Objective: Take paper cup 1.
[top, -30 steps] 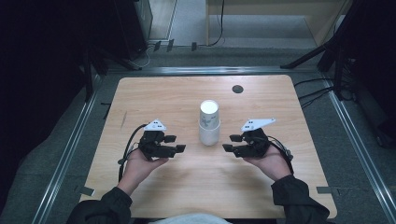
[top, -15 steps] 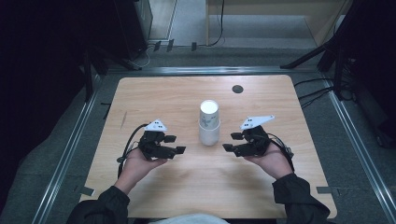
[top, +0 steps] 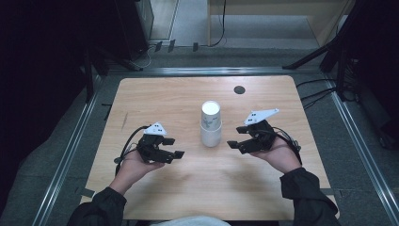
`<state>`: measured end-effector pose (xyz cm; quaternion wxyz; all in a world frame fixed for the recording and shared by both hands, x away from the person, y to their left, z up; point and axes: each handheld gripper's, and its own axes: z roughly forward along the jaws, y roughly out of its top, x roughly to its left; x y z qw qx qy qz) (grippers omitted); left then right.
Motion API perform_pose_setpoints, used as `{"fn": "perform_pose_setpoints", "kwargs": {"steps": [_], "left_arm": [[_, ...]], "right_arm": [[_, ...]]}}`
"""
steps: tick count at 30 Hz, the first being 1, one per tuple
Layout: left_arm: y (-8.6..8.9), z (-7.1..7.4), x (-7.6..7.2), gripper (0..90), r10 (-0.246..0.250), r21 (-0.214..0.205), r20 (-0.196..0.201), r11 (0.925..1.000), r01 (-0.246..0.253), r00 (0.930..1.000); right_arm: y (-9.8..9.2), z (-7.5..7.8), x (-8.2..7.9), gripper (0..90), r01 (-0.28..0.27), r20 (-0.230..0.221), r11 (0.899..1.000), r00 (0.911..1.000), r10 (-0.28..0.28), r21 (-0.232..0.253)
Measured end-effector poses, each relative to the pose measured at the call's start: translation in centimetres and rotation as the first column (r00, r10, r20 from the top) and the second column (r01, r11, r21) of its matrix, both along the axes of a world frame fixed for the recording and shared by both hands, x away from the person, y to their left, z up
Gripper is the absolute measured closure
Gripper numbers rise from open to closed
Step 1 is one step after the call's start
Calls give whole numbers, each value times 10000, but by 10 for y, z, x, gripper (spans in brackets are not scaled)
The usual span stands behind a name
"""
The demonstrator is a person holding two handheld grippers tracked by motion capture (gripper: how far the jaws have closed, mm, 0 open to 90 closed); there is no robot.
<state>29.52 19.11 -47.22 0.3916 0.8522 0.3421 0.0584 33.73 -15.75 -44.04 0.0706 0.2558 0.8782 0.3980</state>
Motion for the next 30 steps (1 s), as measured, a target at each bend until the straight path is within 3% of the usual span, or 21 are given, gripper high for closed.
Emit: {"fn": "perform_pose_setpoints", "kwargs": {"steps": [16,30], "left_arm": [[8,3,-5,295,1,-171,182,9999,2,9998],[8,3,-5,290,-145,-61,147,9999,146,9998]], "right_arm": [[18,39,30,304,-659,-330,9937,9975,631,-907],[44,57,57,275,-1567,-645,9693,9870,1469,-1895]]}}
